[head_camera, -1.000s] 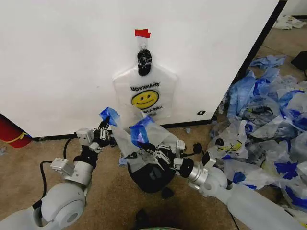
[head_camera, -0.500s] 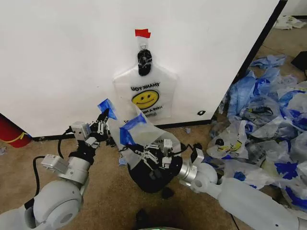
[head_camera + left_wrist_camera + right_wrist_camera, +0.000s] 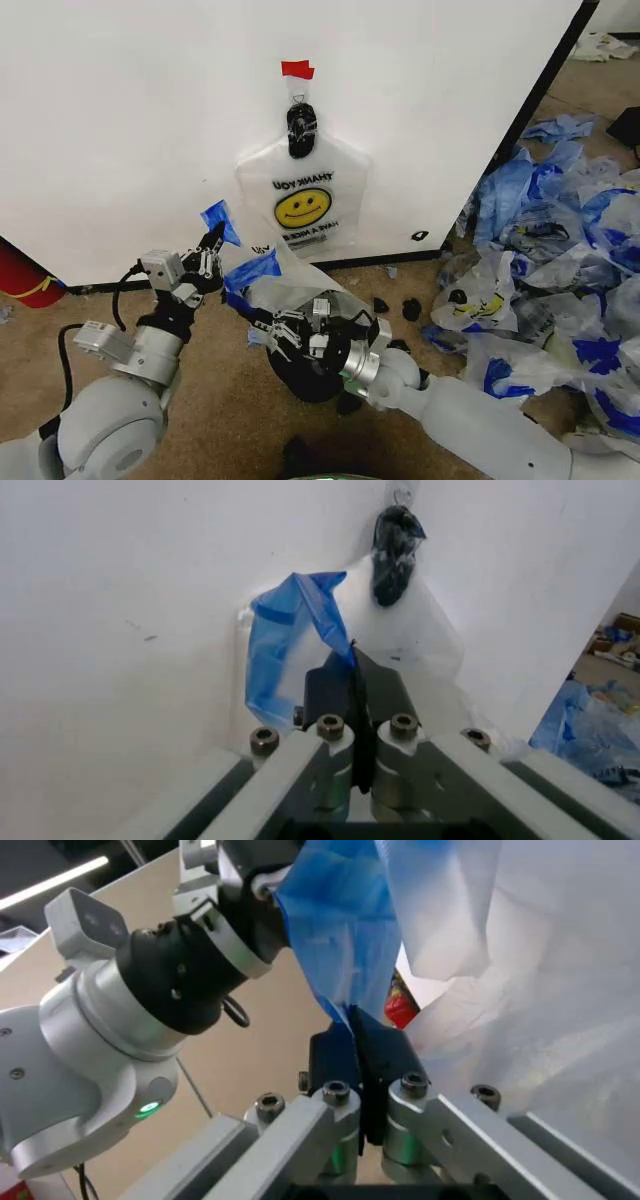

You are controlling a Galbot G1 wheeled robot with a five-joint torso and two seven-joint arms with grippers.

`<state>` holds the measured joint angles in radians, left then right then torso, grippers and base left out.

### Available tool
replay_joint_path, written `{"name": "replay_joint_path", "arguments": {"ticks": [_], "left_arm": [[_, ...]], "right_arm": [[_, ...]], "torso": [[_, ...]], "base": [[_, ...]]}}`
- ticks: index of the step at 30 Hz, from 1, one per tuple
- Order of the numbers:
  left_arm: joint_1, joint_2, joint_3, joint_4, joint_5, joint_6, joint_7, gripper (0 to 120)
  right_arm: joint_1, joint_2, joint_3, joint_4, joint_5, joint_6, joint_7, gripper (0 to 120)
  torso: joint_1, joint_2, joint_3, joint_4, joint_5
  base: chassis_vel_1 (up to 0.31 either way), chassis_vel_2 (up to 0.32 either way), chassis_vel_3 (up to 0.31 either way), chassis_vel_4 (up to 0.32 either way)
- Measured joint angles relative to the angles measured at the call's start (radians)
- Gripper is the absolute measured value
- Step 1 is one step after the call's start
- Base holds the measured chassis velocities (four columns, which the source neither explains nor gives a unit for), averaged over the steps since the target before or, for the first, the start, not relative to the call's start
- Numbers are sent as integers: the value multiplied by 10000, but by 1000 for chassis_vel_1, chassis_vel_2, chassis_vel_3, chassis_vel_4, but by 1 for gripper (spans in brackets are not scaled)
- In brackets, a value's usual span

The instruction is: Pick up the garbage bag from the wall and place it over the trash bin.

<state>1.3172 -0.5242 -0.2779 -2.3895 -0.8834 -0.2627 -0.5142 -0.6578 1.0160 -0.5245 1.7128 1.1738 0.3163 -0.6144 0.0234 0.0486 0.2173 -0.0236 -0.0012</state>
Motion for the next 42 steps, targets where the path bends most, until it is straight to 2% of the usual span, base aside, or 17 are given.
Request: {"name": "replay_joint_path", "arguments": {"ticks": [17,31,42], "left_arm": [[-75,15,75,122,20,4,-2,0],[-177,-73,352,299,44,-9,-3,0],[-104,-119,301,296,60,-11,-11,0]], "right_arm": [[103,579,-108,-618,161,136,-157,0],[-134,-99,121,-658,-558,112,-843,0],[321,569,-566,-1171,-352,181,-756,0]], "torso": [[0,0,0,0,1],[0,0,0,-3,2],[0,0,0,1,1]], "base": [[0,0,0,0],[0,0,0,0],[0,0,0,0]]}}
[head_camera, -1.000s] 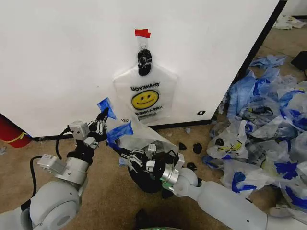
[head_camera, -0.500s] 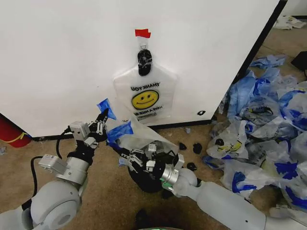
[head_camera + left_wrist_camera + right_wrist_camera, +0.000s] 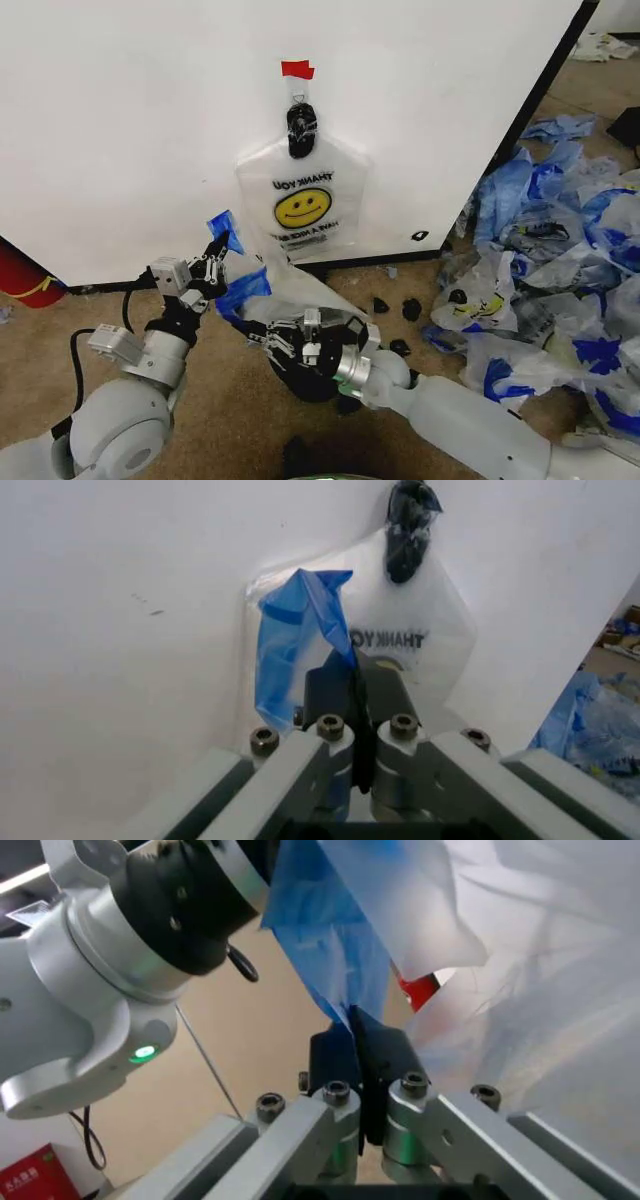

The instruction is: Pick up the garbage bag from the wall and place it over the trash bin.

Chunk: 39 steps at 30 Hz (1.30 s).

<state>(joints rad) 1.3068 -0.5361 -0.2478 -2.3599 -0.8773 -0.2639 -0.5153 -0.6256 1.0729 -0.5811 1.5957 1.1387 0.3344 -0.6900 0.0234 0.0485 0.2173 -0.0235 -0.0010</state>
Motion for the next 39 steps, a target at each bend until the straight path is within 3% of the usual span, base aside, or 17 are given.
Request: {"name": "replay_joint_path", "arguments": {"ticks": [6,17,32,39], "left_arm": [[-15,-16,-9,-1,3,-4,-3,0],[-43,-14,195,26,99,-14,3,0],[45,-8,151,4,158,-26,19,0],[81,-18,153,1,218,-28,19,0]], "right_arm": [[25,-110,134,-51,6,80,-30,0],[-888,-1325,944,559,223,93,-256,0],[-662,-408,447,576,304,-67,-98,0],[-575,-540,167,351,309,-35,-21,0]], "torso": [[0,0,0,0,1],[0,0,0,-5,1],[0,0,0,0,-1],[0,0,0,-2,-1]], "base": [[0,0,0,0],[0,0,0,0],[0,0,0,0],[0,0,0,0]]}}
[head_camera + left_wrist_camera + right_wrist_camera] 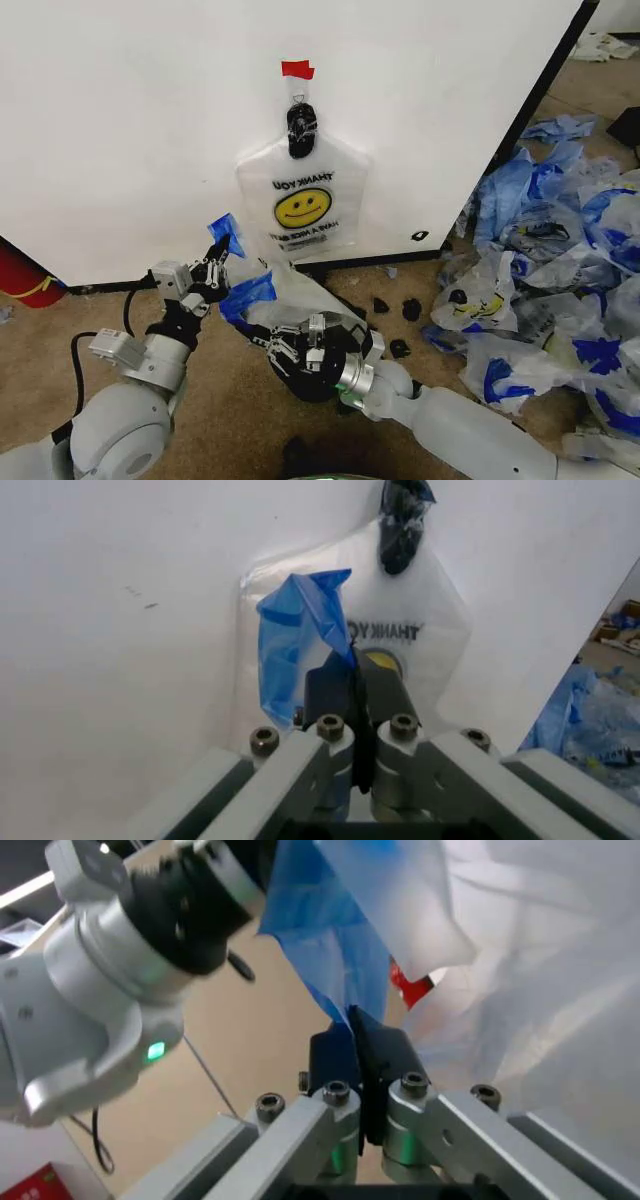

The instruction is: Pick up the garbage bag from the wall and place it over the trash bin.

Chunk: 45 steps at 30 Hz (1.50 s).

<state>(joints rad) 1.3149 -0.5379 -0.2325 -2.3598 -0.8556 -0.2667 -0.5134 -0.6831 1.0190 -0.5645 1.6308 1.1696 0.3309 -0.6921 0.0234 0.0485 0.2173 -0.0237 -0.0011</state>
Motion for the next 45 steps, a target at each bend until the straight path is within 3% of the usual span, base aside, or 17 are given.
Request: {"name": "replay_joint_path", "arguments": {"ticks": [18,45], "left_arm": [[-17,-91,180,189,82,-1,51,0],[894,-673,257,383,952,-153,117,0]], "right_arm": [[-1685,-1454,1731,1342,604,-24,-168,0],[-3371,-1624,4142,2583,1582,-372,-595,0]], "torso": [[0,0,0,0,2],[0,0,-1,1,1]], "base": [[0,0,0,0],[0,0,0,0]]}}
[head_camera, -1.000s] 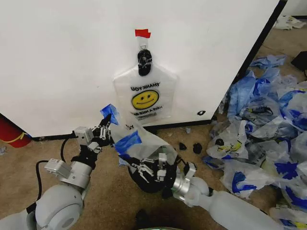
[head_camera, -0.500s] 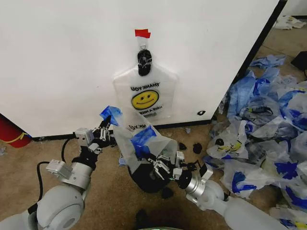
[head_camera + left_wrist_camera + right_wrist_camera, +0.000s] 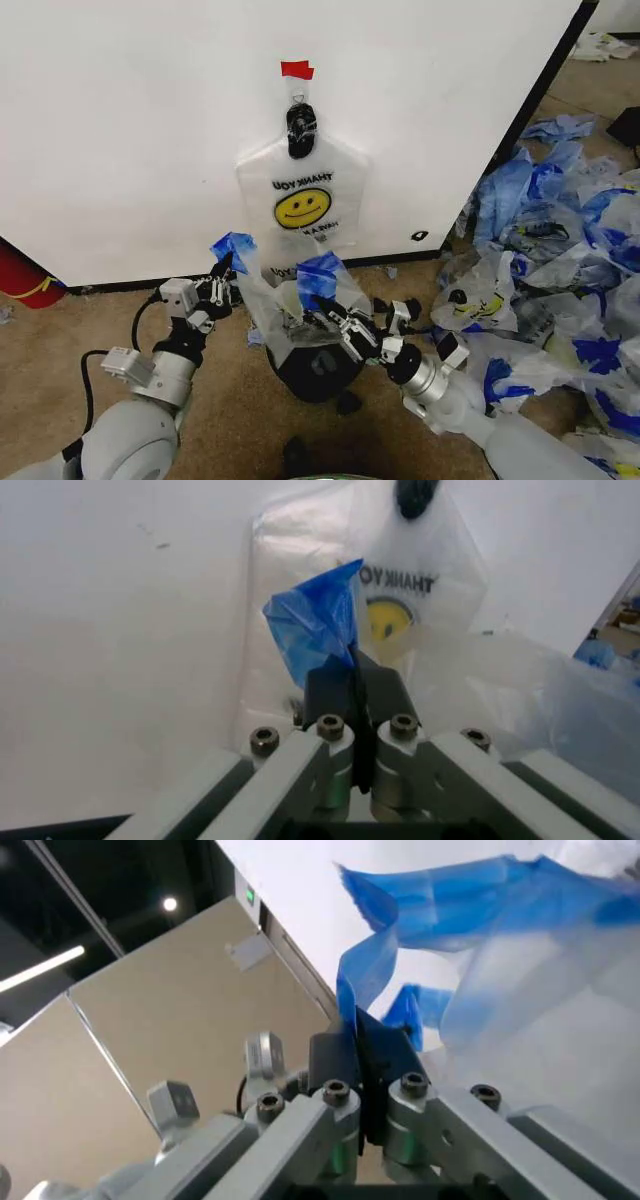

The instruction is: Pick up the garbage bag from the wall and place it over the trash bin.

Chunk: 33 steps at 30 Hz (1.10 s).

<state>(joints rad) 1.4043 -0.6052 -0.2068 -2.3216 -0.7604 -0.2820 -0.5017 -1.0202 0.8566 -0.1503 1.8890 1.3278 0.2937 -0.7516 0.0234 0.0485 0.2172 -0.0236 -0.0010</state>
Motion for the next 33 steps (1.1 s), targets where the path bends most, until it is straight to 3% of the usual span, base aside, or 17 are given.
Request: {"name": "replay_joint_path", "arguments": {"ticks": [6,25,33], "left_arm": [[153,-48,-17,13,172,-48,53,0],[374,96,200,-145,403,-59,378,0],[1080,29,179,-47,921,-196,510,0]], "right_arm": [[-325,-82,360,264,98,-38,-8,0],[-1650,-1375,2212,1273,710,-101,5,0],[-1965,-1411,2203,1308,577,-53,38,0]], "torso": [[0,0,0,0,1],[0,0,1,-1,0],[0,0,1,1,-2]], "base": [[0,0,0,0],[0,0,0,0],[0,0,0,0]]}}
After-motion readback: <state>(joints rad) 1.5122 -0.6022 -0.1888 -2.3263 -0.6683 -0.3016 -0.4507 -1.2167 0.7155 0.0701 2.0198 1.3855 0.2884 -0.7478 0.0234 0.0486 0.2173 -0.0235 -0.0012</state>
